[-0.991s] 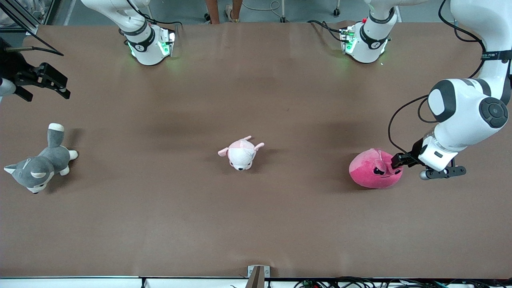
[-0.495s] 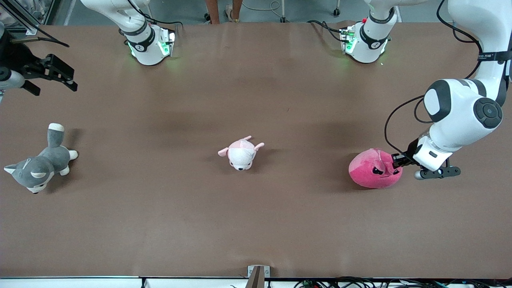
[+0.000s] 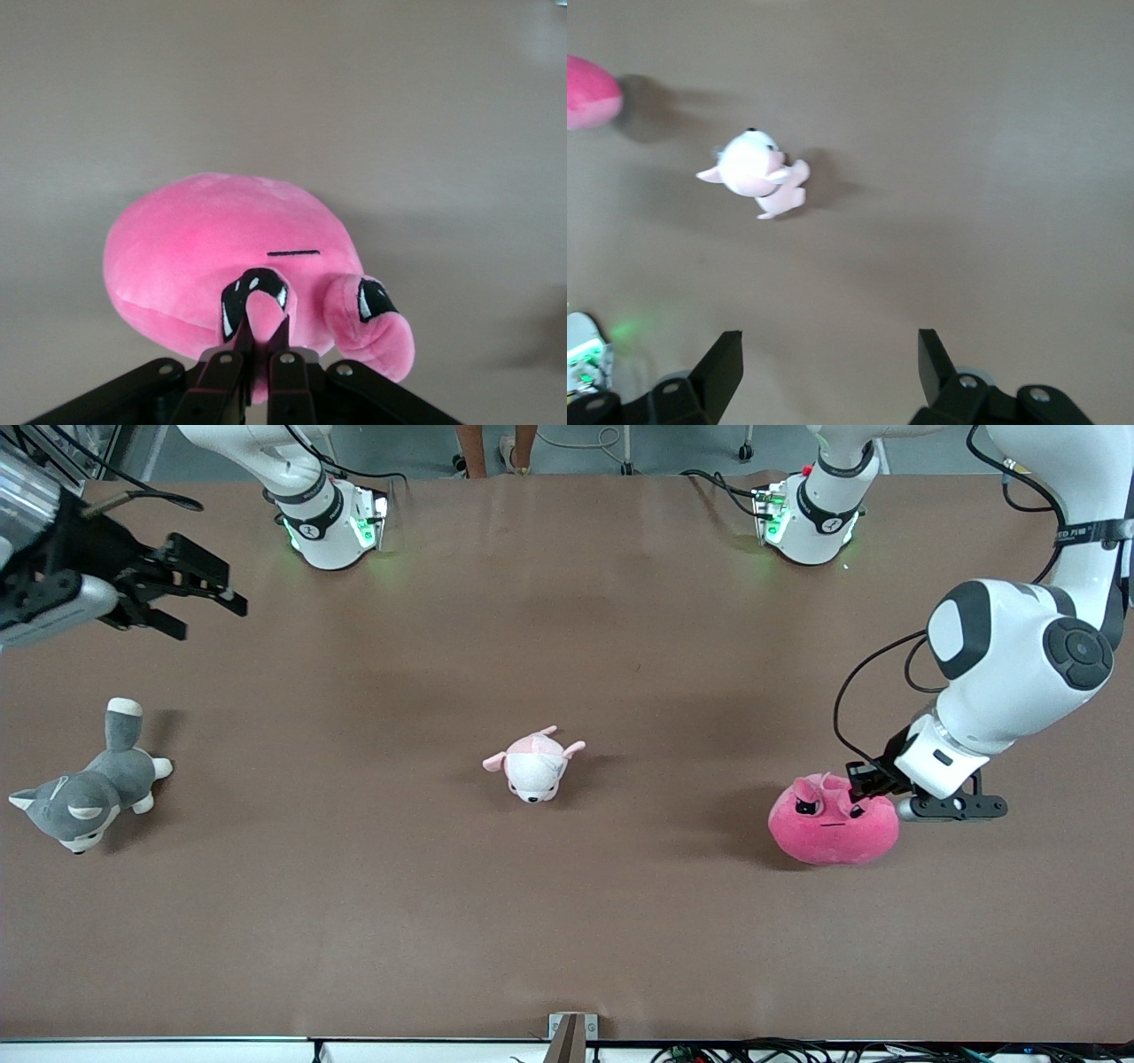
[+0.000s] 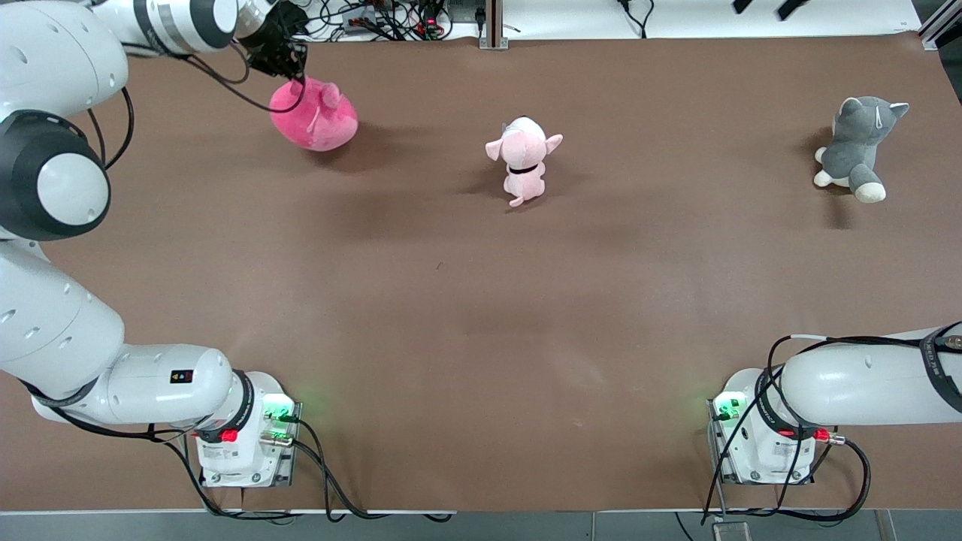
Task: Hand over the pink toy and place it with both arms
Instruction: 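Lift the pink toy with the left gripper while the right gripper approaches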
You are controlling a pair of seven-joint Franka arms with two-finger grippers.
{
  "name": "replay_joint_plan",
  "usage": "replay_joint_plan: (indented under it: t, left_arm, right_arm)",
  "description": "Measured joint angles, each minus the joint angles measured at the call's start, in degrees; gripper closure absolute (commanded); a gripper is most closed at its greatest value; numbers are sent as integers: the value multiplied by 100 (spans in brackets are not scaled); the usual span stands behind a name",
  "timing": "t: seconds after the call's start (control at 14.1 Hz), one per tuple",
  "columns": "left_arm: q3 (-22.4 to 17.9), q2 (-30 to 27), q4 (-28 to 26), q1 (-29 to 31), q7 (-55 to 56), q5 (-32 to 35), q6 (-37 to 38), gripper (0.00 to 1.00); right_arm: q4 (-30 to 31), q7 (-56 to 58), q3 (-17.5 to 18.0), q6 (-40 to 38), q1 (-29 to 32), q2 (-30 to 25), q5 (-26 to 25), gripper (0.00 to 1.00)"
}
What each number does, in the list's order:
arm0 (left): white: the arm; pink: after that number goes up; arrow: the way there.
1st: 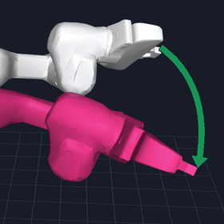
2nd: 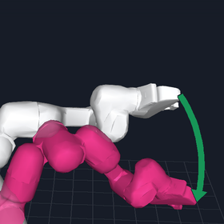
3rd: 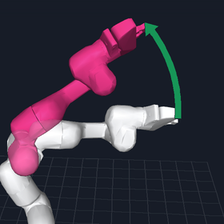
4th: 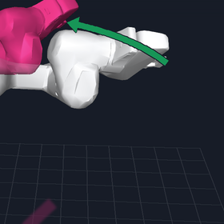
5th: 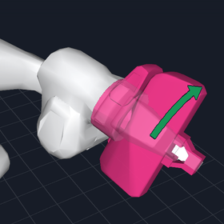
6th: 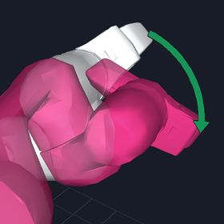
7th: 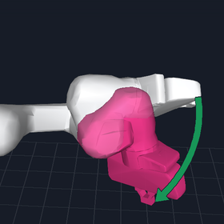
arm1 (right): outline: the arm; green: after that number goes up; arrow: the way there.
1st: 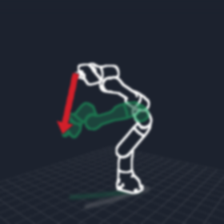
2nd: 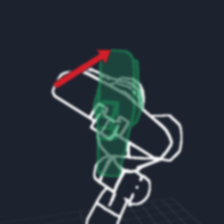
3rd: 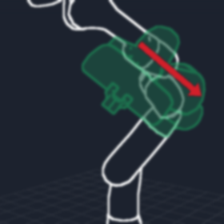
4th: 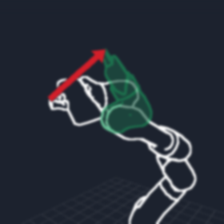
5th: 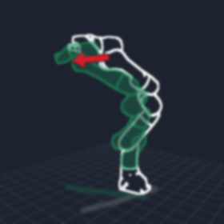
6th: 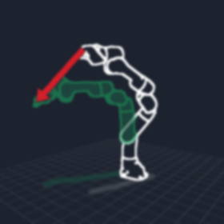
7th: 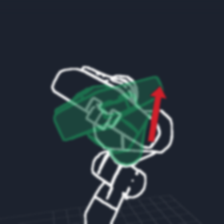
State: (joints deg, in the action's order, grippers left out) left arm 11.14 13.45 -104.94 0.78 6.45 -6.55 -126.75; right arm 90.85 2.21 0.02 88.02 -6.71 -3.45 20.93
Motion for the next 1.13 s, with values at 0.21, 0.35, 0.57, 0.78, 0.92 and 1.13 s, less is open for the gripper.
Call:
replay_joint_plan:
  t: [0.21,0.35,0.57,0.78,0.92,1.13]
  left_arm:
    - [531,-54,690,-22,733,-7,769,100]
    - [875,-65,1256,-52,1325,-11,1319,100]
    - [1518,-69,1829,-84,2255,-13,1639,100]
    - [1937,-27,2074,-358,3272,-17,1662,100]
    - [1966,38,2298,-811,4128,-17,1652,100]
    - [1969,130,2540,-1289,4909,-17,1633,100]
  right_arm:
    - [5,-1,-2,85,-73,272,995,15]
    - [13,-1,-10,95,-73,504,1619,16]
    - [14,3,-6,97,-103,784,1978,17]
    - [13,3,-4,90,-215,842,2025,17]
    - [4,3,-2,90,-281,842,2065,17]
    - [2,0,-2,82,-336,842,2112,18]
